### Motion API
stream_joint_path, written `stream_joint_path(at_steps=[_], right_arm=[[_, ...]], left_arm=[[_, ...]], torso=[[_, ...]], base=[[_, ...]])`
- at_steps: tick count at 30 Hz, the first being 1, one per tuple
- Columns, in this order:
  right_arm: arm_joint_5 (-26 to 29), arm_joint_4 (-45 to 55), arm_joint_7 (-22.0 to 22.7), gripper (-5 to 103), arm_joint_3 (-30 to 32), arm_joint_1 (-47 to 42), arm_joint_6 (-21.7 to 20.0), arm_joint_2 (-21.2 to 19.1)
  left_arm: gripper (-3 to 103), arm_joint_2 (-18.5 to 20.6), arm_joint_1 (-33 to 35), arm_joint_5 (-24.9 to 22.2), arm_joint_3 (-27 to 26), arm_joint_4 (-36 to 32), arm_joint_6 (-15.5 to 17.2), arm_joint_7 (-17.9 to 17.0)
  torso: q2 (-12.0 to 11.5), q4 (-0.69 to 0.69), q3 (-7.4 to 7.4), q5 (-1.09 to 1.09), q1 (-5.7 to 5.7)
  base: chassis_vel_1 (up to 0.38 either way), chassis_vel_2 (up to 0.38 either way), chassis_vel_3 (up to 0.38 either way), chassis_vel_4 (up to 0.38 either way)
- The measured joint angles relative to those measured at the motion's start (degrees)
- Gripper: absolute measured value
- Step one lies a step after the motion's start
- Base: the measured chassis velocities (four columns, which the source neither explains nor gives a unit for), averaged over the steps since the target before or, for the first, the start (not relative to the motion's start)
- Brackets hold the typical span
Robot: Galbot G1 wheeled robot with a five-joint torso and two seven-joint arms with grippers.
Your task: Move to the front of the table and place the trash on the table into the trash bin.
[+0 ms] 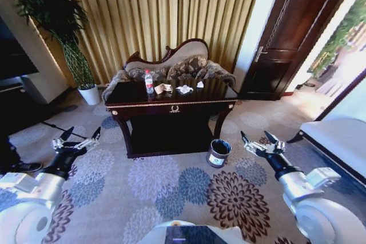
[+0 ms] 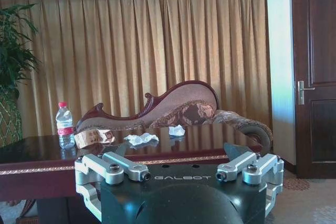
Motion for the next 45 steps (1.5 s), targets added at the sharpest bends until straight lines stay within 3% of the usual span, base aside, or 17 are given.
stream_joint_path(at_steps=[45], right_arm=[[0.06,0.0,-0.02,100,-0.28,0.0,0.15,0.16]], left_arm=[[100,-0.27,-0.15,0.07,0.13,0.36,-0.43,1.7]], torso=[[0.0,-0.01,0.0,-0.01,0.01]], base=[[-0.158,0.159,0.156,-0.162]])
